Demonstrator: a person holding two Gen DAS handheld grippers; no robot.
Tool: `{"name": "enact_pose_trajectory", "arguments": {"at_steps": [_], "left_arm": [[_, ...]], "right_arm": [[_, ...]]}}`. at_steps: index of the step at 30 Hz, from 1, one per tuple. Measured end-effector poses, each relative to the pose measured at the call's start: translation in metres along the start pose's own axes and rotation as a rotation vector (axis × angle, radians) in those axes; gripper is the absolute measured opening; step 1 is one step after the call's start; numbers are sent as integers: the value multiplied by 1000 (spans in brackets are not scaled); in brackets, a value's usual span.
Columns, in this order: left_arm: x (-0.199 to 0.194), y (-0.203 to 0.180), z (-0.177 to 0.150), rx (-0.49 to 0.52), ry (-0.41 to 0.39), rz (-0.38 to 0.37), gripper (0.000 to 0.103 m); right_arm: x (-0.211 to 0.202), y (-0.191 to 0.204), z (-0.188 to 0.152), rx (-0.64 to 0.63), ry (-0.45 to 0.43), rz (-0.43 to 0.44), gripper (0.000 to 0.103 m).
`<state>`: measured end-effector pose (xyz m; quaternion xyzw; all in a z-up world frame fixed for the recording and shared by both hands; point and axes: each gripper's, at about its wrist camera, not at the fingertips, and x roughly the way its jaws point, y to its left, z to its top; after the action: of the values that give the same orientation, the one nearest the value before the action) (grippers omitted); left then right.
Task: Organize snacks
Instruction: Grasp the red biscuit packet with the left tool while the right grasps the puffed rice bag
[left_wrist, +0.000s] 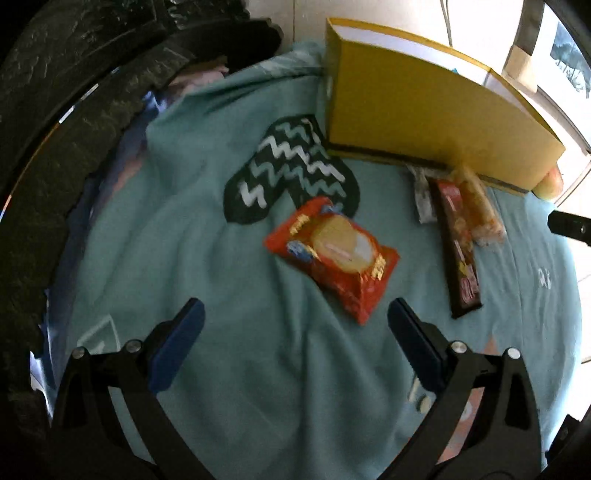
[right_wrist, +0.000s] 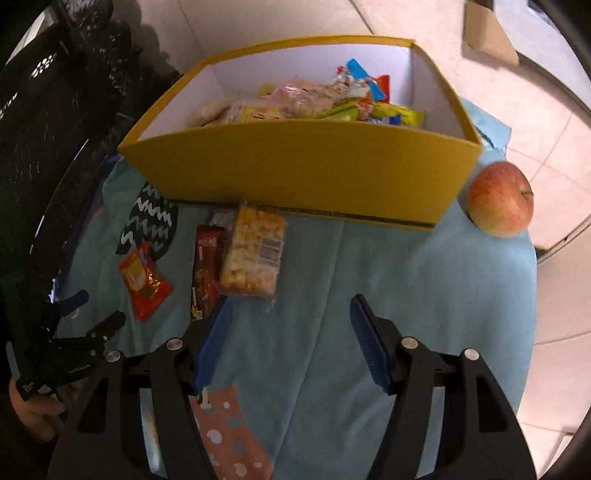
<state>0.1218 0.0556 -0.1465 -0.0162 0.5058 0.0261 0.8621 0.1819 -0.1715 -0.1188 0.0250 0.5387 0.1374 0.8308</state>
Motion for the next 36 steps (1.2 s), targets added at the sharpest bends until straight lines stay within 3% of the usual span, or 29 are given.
{"name": "enact_pose_trajectory", "arguments": {"at_steps": [5,15,18,19,20,21,23,28,36], "left_arm": [[11,-14,12,33,-28,2,101],[48,-27,31,11,-41,26,101],[62,-29,27,20,-25,44,101],[62,-28,26,11,-34,26,95],[60,-26,24,9,-49,1,76],[55,-29,22,39,-76,-2,64],[52,-29,21,51,-79,-26,51],[35,-17,17,-2,-96,-113,46],[-4,-12,11,-18,-152,-167,46]], "right_arm": [[13,-5,13,69,6,24,66],[61,13,35,78,26,26,66],[89,15,32,94,97,13,66],[88,18,31,72,74,1,65],[90,26,29,8,85,-22,59],[89,28,29,-11,89,-11,49],[86,28,27,-28,97,2,48],[63,21,18,-43,46,18,47],[28,12,-3,-22,-5,41,47]]}}
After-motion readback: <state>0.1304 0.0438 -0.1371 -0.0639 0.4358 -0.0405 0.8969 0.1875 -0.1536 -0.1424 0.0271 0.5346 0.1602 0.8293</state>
